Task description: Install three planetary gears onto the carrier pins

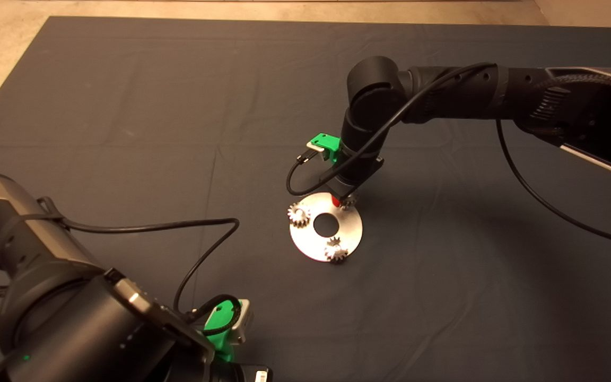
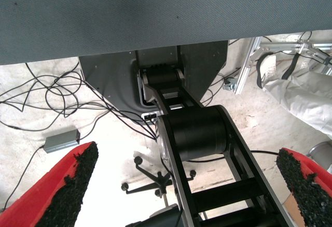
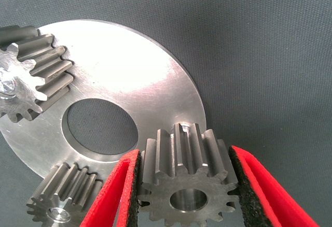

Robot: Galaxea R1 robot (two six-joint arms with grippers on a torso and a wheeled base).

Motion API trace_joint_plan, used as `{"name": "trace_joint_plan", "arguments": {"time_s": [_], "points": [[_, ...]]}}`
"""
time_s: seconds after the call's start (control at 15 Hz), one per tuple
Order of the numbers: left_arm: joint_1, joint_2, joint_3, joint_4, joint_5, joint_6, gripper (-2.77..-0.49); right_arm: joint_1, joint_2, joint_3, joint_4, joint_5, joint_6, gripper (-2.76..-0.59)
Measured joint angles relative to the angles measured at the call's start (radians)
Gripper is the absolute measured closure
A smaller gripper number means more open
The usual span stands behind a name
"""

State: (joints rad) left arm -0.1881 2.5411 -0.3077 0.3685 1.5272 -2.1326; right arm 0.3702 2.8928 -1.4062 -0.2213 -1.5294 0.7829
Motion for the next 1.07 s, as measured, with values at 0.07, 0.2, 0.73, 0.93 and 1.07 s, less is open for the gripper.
{"name": "trace_joint_plan", "arguments": {"time_s": [0.07,0.2,0.73,0.93,1.07], "points": [[0.000,0.000,0.000,0.000,0.000,0.000,-2.48,0.000,0.000,0.000,0.000,0.000,0.000,-1.07],[0.000,0.000,0.000,0.000,0.000,0.000,-2.48,0.000,0.000,0.000,0.000,0.000,0.000,-1.07],[0.000,0.000,0.000,0.000,0.000,0.000,-2.48,-0.001,0.011,-0.012,0.000,-0.010,-0.009,-1.07],[0.000,0.001,0.000,0.000,0.000,0.000,-2.48,-0.001,0.014,-0.026,0.001,-0.010,-0.015,-1.07],[0.000,0.002,0.000,0.000,0.000,0.000,-2.48,-0.001,0.020,-0.040,0.003,-0.013,-0.016,-1.07]]}}
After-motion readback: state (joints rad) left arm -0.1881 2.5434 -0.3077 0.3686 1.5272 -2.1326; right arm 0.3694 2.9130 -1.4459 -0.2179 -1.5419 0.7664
